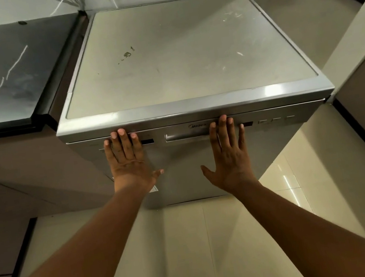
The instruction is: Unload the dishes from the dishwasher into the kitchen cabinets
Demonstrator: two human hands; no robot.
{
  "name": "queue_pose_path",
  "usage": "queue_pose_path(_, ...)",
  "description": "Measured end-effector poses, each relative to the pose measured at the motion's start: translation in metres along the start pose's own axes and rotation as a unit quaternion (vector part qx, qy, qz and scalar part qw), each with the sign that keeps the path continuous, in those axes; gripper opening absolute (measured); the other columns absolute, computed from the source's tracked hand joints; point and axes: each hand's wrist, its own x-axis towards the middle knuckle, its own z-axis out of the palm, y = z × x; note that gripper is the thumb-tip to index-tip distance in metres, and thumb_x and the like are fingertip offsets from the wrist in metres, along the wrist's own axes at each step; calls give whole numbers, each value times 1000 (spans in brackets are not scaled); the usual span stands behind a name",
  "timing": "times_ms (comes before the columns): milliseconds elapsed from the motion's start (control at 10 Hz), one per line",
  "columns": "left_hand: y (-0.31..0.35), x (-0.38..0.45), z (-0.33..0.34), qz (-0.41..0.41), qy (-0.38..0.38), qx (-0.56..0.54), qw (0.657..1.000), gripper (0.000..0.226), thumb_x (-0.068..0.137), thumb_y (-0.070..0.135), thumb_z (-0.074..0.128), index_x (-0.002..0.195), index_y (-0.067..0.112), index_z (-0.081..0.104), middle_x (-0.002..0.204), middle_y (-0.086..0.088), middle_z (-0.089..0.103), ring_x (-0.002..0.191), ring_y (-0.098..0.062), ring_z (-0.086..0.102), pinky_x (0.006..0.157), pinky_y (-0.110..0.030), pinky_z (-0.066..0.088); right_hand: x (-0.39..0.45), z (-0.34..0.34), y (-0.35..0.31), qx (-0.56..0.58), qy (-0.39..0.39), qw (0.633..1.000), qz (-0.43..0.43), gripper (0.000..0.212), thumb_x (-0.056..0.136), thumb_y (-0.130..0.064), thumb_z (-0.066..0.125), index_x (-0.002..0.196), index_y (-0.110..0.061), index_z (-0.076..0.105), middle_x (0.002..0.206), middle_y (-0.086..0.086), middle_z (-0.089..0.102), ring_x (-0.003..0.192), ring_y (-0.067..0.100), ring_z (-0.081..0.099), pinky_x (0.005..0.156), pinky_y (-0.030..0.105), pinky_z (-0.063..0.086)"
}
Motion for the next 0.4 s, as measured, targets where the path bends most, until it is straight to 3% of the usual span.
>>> queue_pose_path(200,-4,-44,-24,64,87,-29,994,126,79,73,54,149,2,-24,153,-29,-32,144,-42,-27,119,-61,3,-18,-42,-10,-2,-27,1000,9,120,75,-50,70,156,-11,-9,162,17,-21,150,35,-16,118,62,9)
queue_pose_path(300,-15,-62,-41,112,82,-14,990,114,83,73,47,151,17,-25,155,-23,-32,147,-37,-22,120,-58,2,-30,-67,-13,-3,-48,999,-1,109,82,-46,68,158,-15,-4,163,21,4,152,38,2,118,61,14)
queue_pose_path(400,-29,-81,-64,164,95,28,981,103,86,74,39,155,21,-16,161,-21,-18,150,-33,-16,117,-62,-1,-43,-102,-13,-24,-35,999,0,89,90,-48,58,157,-11,12,147,17,47,145,35,30,118,62,13)
